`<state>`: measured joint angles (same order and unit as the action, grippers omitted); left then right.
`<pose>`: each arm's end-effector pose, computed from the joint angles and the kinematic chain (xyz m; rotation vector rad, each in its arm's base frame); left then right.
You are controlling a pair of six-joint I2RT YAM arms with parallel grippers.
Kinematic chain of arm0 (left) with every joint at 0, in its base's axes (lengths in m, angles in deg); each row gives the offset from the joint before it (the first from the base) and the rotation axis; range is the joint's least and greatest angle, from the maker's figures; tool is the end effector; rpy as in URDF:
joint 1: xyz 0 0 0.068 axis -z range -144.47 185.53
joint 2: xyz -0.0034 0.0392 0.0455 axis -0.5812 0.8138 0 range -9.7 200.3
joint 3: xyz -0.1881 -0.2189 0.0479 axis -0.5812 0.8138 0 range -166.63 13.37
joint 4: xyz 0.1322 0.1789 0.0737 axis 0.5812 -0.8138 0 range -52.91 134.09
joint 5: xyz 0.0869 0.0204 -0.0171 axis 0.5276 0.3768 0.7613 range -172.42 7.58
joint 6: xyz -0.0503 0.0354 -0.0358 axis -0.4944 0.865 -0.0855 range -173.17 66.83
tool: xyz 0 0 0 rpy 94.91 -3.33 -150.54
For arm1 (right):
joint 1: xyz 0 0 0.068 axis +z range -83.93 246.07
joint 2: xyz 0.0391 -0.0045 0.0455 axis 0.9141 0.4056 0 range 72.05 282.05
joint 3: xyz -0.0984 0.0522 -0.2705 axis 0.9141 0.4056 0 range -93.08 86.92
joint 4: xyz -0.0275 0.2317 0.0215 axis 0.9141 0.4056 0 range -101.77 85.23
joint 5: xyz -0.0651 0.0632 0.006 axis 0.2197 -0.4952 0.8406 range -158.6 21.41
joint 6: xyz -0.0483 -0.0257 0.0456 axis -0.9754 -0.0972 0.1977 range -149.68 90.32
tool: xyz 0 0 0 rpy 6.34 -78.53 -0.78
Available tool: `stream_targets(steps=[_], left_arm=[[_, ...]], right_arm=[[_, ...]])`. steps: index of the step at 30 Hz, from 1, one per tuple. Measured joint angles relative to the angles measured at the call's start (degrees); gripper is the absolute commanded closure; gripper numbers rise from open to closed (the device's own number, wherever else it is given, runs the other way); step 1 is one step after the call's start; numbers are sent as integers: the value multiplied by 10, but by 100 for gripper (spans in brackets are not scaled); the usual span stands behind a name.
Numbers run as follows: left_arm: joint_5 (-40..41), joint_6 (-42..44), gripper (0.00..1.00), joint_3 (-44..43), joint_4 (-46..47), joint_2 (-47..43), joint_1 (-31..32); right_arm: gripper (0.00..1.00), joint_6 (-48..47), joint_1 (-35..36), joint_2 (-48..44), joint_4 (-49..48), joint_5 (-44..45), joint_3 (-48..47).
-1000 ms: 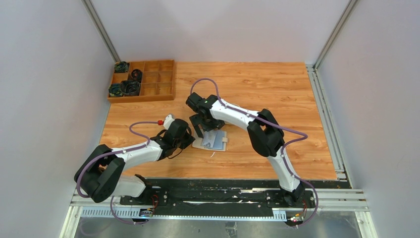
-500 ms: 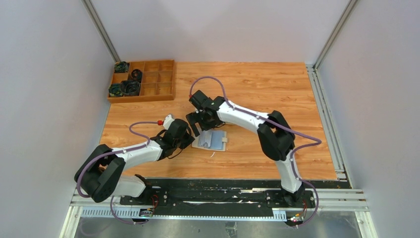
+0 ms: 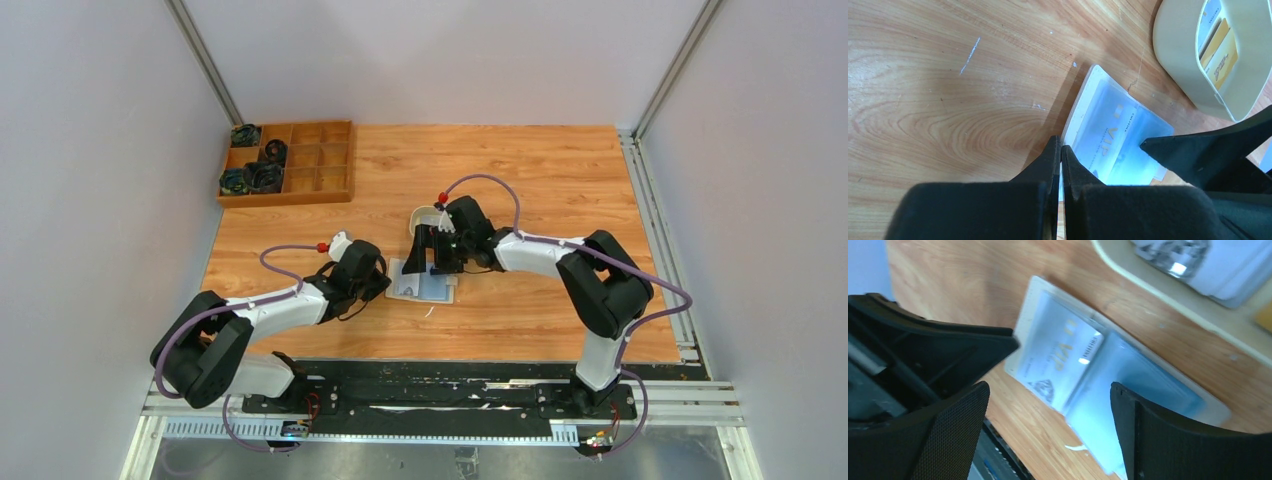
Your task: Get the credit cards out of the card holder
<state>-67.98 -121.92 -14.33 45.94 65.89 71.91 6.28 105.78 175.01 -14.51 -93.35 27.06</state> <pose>0.1932 -0.1243 0.1750 -0.7935 2.2895 -0.5891 0.2760 0.2613 0.2046 -0.3316 2.4627 1.1298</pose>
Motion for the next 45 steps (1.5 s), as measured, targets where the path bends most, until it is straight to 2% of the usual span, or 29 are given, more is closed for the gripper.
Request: stream_targets(steps=[6,21,36,45], left_arm=[[2,2,100,0,-4,0,0],[3,7,100,-4,-17,5,0],[17,9,100,-35,-61,31,0],[37,10,100,-47,-61,55,0]], right_arm=[[8,59,2,11,-110,-58,26],[8,117,2,43,-157,-81,34],[9,224,-5,62,-224,-94,62],[10,328,-18,88,-342,-127,104]])
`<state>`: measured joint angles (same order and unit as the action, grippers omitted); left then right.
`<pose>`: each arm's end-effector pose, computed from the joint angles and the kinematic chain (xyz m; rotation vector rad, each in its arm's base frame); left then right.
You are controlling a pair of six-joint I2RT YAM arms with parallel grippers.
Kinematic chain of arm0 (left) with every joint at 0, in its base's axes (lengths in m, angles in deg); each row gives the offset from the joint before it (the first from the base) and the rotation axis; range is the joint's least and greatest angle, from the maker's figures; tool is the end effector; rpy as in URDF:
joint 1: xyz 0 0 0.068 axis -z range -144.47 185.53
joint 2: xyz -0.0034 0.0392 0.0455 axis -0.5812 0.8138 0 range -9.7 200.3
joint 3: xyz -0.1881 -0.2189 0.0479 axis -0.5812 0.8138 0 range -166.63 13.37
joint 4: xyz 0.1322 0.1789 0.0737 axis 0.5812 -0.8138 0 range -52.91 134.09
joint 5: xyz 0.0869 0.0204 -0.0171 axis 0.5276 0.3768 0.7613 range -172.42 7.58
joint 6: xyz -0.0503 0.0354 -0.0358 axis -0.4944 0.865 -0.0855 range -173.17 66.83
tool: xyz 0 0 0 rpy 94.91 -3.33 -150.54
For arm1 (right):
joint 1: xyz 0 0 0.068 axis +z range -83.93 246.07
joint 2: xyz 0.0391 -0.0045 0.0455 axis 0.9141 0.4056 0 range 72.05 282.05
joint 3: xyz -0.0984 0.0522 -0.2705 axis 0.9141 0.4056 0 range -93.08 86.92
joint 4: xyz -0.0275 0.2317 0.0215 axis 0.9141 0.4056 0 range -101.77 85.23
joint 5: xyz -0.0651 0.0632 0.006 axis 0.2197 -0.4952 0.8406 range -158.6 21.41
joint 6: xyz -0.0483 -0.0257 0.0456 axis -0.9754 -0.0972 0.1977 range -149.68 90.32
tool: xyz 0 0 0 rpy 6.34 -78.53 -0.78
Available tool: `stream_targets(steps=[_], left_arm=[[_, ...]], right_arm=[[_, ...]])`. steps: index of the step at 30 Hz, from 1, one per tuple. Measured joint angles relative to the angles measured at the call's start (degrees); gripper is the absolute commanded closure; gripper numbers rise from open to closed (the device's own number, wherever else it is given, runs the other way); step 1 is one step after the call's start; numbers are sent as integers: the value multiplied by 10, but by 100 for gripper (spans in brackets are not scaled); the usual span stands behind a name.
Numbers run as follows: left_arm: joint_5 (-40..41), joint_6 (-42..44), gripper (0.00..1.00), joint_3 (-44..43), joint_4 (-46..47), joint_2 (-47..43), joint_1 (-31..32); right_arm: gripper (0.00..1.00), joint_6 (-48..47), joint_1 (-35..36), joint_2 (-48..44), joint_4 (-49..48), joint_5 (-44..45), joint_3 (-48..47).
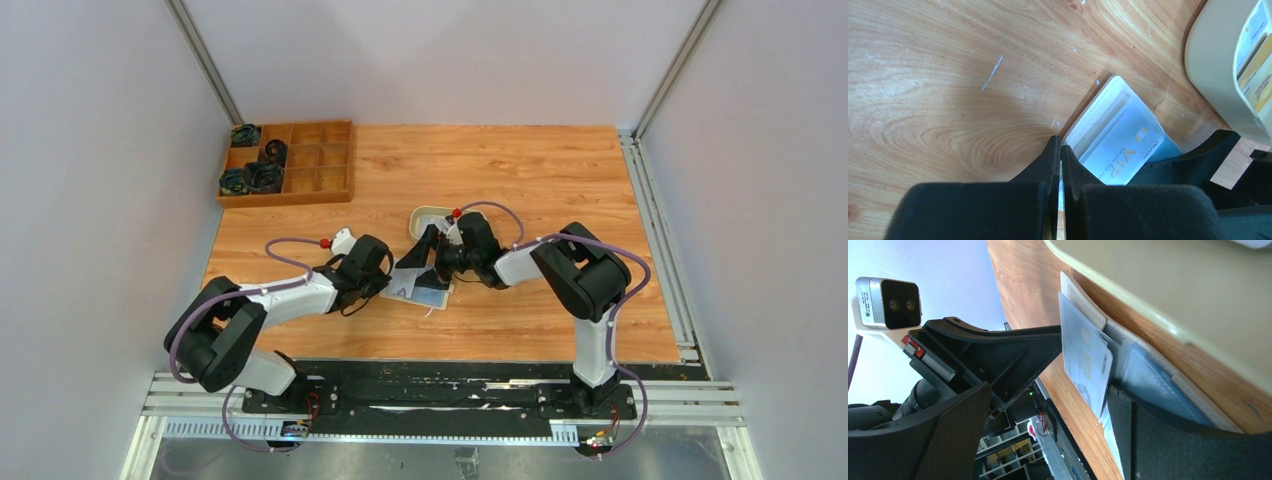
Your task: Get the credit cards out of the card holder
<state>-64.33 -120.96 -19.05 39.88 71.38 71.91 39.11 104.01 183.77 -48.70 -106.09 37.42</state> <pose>0.2054 -0.1288 0.1687 -0.7964 2.3436 -0.4130 0.2838 0.2667 0.1633 0.1402 2.4367 1.6963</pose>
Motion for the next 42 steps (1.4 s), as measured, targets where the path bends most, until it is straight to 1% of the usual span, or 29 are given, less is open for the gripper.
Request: stream_targets(steps=[4,11,20,29,42], left_arm=[[6,1,100,-3,6,7,0],[11,1,100,-14,16,23,0],[11,1,100,-14,23,27,0],[11,1,100,-14,24,27,0],[12,1,100,-16,23,28,0]], right_arm=[[13,16,0,3,-41,-1,16],[19,12,6,3,-112,0,46],[29,-6,13,-4,-158,15,70],[30,-7,13,-13,-179,35,80],[32,0,17,42,-179,34,18]])
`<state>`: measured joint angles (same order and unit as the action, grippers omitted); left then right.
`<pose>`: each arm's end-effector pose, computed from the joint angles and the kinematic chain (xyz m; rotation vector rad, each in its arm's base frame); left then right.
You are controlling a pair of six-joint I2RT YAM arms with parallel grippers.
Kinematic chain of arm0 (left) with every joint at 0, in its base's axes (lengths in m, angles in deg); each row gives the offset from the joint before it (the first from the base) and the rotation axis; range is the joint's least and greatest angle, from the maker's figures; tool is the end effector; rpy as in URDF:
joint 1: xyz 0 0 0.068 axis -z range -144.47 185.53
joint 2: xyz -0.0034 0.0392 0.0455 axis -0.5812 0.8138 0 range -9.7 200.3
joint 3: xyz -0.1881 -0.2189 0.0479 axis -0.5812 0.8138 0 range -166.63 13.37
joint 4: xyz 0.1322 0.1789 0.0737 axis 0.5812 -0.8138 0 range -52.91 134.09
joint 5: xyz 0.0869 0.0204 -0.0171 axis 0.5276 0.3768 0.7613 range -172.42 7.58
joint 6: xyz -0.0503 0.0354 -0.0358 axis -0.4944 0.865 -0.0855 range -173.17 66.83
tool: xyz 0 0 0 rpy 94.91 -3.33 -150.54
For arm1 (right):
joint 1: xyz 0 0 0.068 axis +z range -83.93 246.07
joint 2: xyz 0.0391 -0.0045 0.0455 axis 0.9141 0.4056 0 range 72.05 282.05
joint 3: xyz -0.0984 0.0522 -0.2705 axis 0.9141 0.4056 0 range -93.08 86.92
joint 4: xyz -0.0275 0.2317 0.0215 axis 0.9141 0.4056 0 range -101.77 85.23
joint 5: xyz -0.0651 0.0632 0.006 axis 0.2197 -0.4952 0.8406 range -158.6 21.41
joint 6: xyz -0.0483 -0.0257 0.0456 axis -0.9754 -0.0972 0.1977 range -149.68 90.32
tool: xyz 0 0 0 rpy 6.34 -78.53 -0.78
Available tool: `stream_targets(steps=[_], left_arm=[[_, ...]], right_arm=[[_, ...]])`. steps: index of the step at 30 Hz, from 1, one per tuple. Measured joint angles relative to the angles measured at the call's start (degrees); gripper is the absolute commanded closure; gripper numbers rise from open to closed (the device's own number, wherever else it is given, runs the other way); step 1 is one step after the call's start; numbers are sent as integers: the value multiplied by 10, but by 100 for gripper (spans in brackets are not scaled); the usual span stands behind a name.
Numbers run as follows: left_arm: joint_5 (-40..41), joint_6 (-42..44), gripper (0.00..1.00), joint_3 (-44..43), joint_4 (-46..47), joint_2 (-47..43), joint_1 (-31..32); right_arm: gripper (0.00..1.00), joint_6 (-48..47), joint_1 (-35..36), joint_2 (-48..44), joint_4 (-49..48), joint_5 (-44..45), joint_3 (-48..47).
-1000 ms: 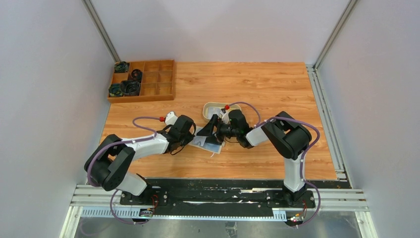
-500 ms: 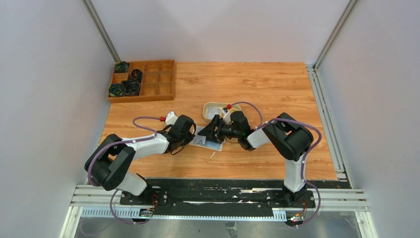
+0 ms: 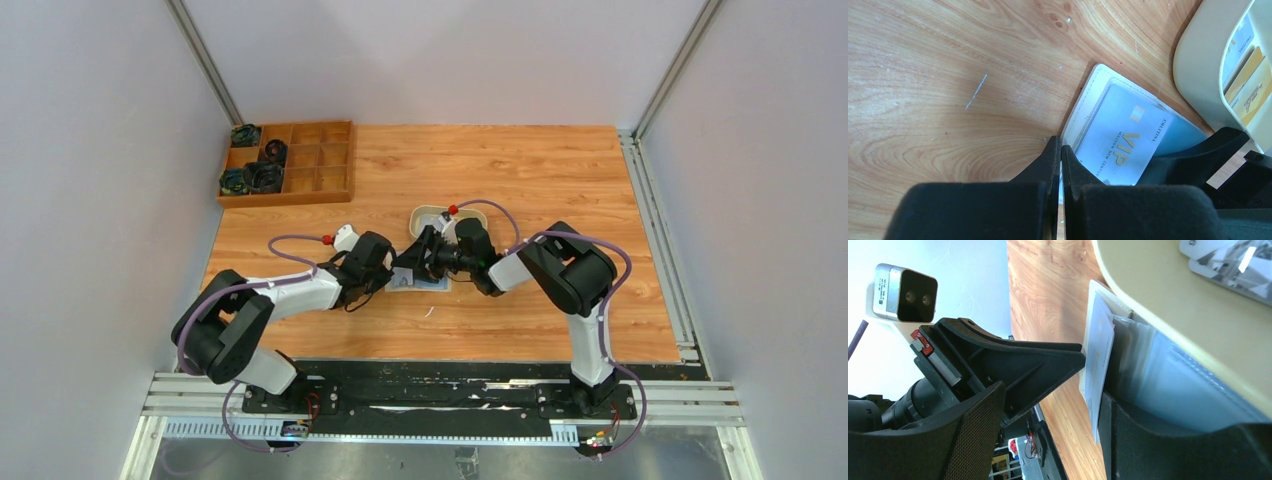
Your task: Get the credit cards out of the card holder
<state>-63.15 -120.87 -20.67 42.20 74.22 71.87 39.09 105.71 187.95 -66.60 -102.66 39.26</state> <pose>0.2167 -0.1355 0.1684 -0.7992 2.3144 -0.4122 0.2863 0.2800 0.1628 0.0373 2.2053 1.7571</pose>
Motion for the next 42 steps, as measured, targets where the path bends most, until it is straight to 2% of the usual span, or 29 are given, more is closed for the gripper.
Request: stream_targets(steps=[8,16,23,35,37,40,42], left_arm=[[1,0,100,-4,0,4,-2],[1,0,100,-7,0,8,-2],[0,0,100,-9,0,9,-2],[0,0,100,-13,-2,13,-2],[0,1,100,-15,-1,15,-2],[-1,1,100,-17,-2,17,-2],[-1,2,100,-17,-2,18,-2]], right_arm=[[32,1,1,-3,15,-2,-6],[34,-25,-7,-62,56,-3,10],[59,-44,-13,-73,83,-2,25],[62,-67,-29,-73,103,-3,61],[68,-70,-30,-73,108,-3,64],[84,-74,-32,-73,113,-3,69],[91,-75,-33,-73,116,-2,70]])
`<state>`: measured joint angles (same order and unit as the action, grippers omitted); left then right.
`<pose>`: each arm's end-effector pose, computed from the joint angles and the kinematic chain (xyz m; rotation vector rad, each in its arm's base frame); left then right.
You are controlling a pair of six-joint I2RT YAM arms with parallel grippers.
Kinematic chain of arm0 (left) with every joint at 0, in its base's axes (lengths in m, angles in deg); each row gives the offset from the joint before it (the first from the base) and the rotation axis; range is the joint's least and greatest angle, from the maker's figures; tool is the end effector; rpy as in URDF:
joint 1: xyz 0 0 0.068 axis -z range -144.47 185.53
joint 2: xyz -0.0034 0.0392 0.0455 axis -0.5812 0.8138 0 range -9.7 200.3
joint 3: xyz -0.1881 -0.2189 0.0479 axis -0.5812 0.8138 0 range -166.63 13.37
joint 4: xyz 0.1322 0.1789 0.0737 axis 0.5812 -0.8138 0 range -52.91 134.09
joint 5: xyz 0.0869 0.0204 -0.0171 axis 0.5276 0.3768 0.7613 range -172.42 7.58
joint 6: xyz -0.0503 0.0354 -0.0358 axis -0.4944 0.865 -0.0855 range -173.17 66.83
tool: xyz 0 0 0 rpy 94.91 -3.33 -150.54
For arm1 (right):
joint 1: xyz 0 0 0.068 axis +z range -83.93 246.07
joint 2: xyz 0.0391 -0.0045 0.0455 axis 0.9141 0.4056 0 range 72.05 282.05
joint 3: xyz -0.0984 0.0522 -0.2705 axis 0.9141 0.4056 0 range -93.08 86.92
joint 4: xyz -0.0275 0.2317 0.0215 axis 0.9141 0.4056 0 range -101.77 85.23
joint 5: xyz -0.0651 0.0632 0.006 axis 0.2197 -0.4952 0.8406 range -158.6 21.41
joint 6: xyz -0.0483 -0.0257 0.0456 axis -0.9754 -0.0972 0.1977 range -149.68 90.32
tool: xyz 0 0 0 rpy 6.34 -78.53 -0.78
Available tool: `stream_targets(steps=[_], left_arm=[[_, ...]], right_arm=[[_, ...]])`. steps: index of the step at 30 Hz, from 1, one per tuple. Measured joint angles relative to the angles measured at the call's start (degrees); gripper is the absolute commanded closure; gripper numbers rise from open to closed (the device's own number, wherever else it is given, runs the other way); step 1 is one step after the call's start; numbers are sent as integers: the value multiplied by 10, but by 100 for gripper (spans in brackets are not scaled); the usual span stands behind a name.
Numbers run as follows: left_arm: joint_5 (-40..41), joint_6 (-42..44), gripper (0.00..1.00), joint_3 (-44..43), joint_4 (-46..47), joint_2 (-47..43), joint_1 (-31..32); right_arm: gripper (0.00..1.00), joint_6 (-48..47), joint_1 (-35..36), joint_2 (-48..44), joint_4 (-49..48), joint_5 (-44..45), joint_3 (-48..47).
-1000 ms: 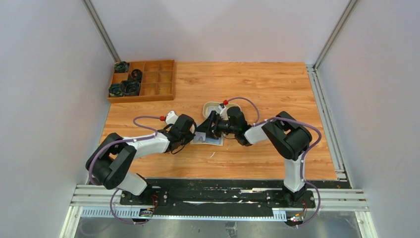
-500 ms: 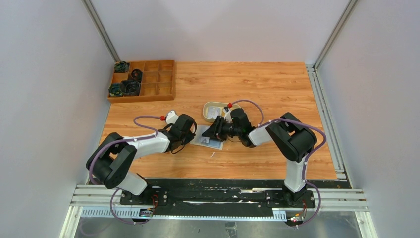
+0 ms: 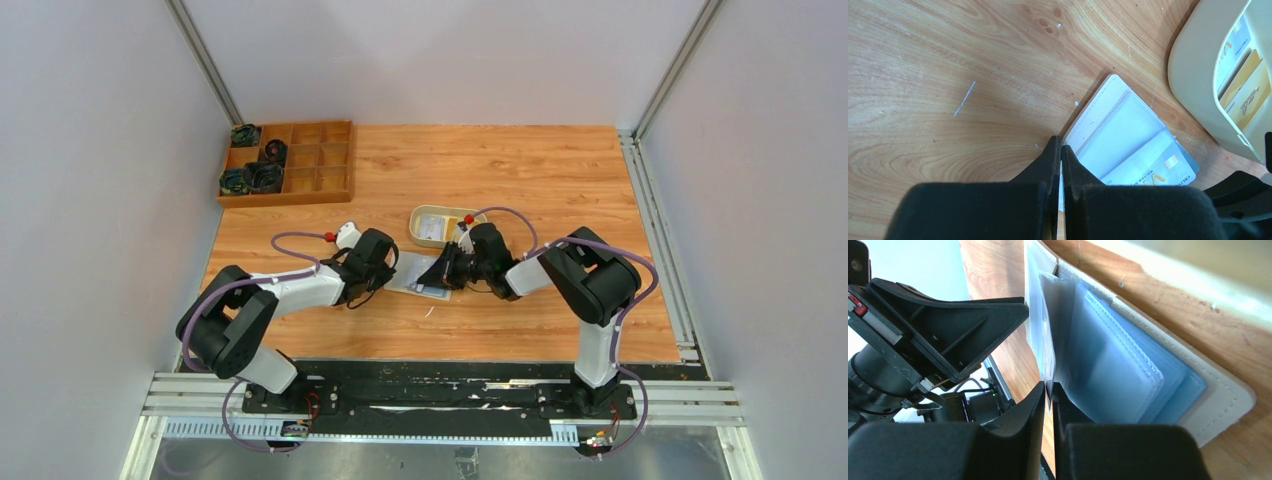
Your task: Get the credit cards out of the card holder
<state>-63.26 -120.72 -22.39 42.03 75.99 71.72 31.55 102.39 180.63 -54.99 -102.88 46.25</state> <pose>0.2237 -0.1399 0.1687 -0.7987 2.3183 -0.4080 0.2693 0.2391 0.1546 0.0523 2.3514 1.5812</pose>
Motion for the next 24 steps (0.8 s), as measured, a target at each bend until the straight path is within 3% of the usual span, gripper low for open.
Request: stream_targets(steps=[4,15,19,24], left_arm=[[0,1,100,-2,-1,2,0],[-1,1,100,-5,-3,3,0],[-1,1,100,-5,-4,3,0],[-1,1,100,-6,-5,3,0]], right_arm=[[99,-4,-2,0,0,-2,0],[100,-16,-27,-34,21,-19,31],[99,-42,-41,-74,79,-26,38],[100,-125,-53,-140,225,-30,-2]])
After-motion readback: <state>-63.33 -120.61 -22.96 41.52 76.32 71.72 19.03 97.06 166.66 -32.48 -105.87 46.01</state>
